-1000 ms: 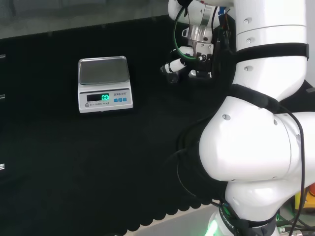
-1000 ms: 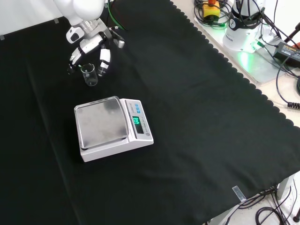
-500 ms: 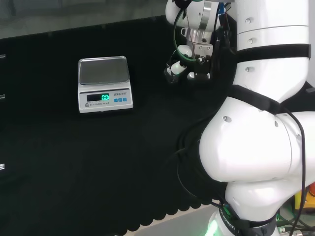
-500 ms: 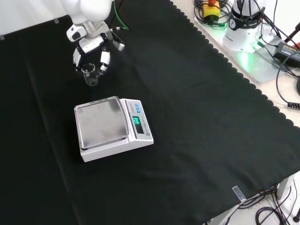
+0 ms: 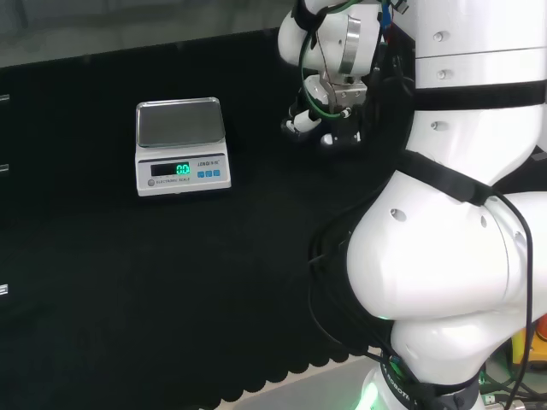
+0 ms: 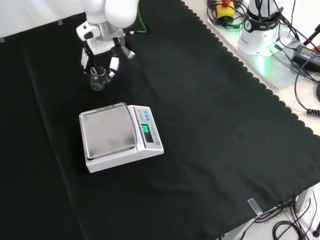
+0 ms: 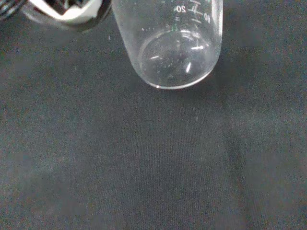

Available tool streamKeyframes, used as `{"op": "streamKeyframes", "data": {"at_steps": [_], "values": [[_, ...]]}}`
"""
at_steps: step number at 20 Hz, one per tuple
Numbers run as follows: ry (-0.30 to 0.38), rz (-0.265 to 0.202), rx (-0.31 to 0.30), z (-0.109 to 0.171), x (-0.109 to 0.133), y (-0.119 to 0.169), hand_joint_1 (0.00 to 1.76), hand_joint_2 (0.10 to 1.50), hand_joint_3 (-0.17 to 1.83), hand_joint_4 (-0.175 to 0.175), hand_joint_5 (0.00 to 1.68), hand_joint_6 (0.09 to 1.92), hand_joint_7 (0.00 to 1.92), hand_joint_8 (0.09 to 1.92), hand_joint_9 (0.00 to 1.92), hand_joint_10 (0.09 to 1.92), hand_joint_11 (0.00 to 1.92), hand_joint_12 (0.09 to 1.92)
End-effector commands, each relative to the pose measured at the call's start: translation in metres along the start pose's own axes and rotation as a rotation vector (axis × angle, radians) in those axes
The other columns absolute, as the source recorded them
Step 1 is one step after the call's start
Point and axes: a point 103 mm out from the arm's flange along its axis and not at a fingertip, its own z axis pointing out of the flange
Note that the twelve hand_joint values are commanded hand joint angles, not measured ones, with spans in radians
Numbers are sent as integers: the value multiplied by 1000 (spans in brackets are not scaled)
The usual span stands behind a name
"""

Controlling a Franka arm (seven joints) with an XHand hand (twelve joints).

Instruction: Pick up the beaker.

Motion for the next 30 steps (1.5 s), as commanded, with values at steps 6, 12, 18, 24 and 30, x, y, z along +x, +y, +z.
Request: {"op": "streamKeyframes", "data": {"at_steps": [6,12,18,24,30], "values": [[-59,-96,83,-119,22,-8,1204,517,908,-175,1311,728,1541,662,1647,443,1582,701],[-61,-167,162,-214,63,-26,1207,483,951,-175,1338,707,1582,653,1682,453,1608,658],[-56,-202,204,-281,108,-46,1209,463,974,-175,1354,692,1598,650,1693,461,1601,645],[-71,-222,195,-319,144,-64,1210,453,988,-175,1362,688,1606,652,1697,467,1591,640],[-60,-245,172,-325,169,-78,1210,445,999,-175,1366,685,1610,653,1698,472,1583,638]]}}
